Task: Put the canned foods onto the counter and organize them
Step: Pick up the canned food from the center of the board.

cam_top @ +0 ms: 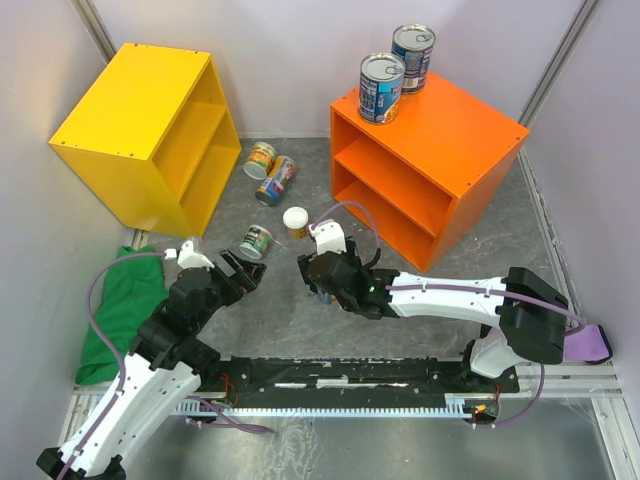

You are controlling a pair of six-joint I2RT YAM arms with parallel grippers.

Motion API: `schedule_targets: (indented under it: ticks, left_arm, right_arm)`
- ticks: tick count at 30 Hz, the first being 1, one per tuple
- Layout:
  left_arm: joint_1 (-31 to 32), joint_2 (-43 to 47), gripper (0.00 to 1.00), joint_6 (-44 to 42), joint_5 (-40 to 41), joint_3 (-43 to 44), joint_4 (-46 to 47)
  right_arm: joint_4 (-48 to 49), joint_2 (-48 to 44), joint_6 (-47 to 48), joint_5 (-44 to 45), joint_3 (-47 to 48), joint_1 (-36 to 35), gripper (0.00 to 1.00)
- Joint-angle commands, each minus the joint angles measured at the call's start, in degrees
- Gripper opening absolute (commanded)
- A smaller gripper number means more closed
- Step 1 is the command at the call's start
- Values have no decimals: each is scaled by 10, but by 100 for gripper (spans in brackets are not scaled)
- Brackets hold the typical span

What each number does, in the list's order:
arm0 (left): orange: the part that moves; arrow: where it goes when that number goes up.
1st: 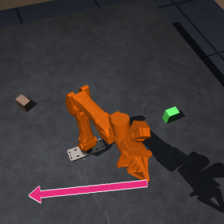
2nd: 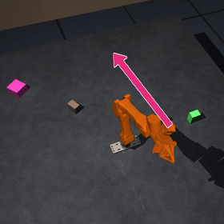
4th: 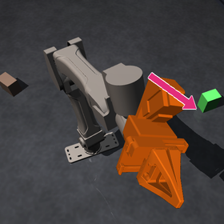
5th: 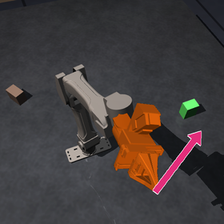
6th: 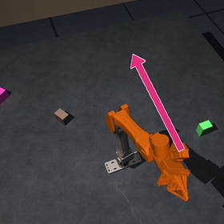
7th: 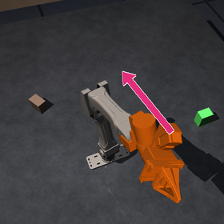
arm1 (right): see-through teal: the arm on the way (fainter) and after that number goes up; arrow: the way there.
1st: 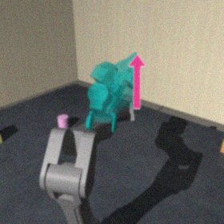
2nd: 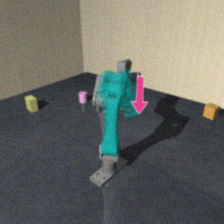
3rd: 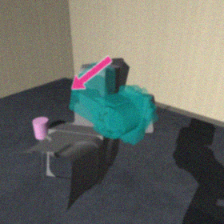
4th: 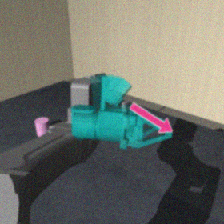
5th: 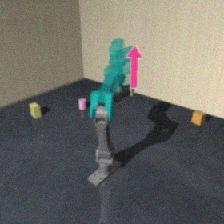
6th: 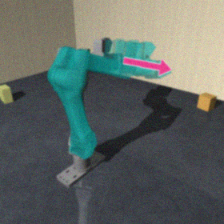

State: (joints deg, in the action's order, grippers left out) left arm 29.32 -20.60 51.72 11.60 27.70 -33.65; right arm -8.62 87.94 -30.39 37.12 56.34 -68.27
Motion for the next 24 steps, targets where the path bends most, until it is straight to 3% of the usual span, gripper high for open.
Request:
schedule_targets:
  ticks: [1, 14, 18, 24]
  left_arm:
    - [-3, -2, 98, -3, -11, 0, 32]
    - [-3, -1, 98, -7, -11, 8, 29]
    - [-3, -2, 98, -7, -12, 9, 31]
    - [-3, -3, 98, -9, -11, 12, 29]
  right_arm:
    - [-3, -23, -19, 7, 15, -4, 91]
    - [-49, -37, -38, -6, 18, -5, 89]
    - [-45, -38, -41, -15, 13, -5, 80]
    - [-41, -37, -33, -26, 18, -5, 55]
